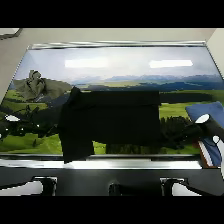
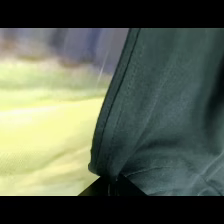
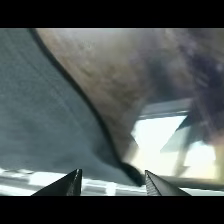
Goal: Fold the shirts.
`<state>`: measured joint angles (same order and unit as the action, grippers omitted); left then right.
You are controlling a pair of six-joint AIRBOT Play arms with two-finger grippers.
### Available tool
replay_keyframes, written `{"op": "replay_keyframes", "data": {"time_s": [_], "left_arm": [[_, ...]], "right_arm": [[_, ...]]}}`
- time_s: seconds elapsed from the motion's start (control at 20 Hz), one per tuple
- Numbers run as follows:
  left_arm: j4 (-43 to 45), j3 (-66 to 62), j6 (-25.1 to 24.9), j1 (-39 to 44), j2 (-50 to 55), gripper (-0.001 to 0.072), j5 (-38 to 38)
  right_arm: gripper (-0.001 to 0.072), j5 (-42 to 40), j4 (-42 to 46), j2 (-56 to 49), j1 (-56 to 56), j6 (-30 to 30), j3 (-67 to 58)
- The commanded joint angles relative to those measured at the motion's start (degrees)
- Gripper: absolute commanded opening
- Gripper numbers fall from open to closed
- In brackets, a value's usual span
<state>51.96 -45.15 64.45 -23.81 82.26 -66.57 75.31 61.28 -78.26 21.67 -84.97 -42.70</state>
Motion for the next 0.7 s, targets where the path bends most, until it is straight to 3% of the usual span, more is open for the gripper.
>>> {"op": "replay_keyframes", "data": {"time_s": [0.0,0.05,0.1,0.15,0.3,0.45,0.65], "left_arm": [[-0.59,-0.20,-0.17,-0.02,-1.18,0.0029,-0.98],[-0.61,-0.24,-0.17,-0.02,-1.66,0.0029,-1.09],[-0.61,-0.26,-0.15,-0.02,-2.40,0.0028,-1.75],[-0.57,-0.63,-0.15,-0.04,-3.54,0.0028,-2.82],[-0.57,-7.10,0.61,-0.04,-10.54,0.0026,-4.44],[-2.32,-23.80,5.22,0.00,-20.52,0.0027,-4.44],[-1.03,-58.12,8.17,-0.04,-31.17,0.0027,6.80]], "right_arm": [[0.0465,-6.58,-4.92,-0.17,-0.79,0.42,3.26],[0.0307,-8.20,-5.90,-0.17,-2.12,0.33,3.23],[0.0094,-8.63,-6.40,-0.17,-3.63,0.33,2.60],[0.0036,-7.58,-6.38,-0.11,-4.79,0.22,0.79],[0.0034,-3.30,-4.76,3.23,-5.38,0.81,-11.45],[0.0034,-3.78,-2.38,10.14,-5.38,3.78,-34.77],[0.0036,-17.09,3.21,19.17,-5.40,6.58,-68.17]]}}
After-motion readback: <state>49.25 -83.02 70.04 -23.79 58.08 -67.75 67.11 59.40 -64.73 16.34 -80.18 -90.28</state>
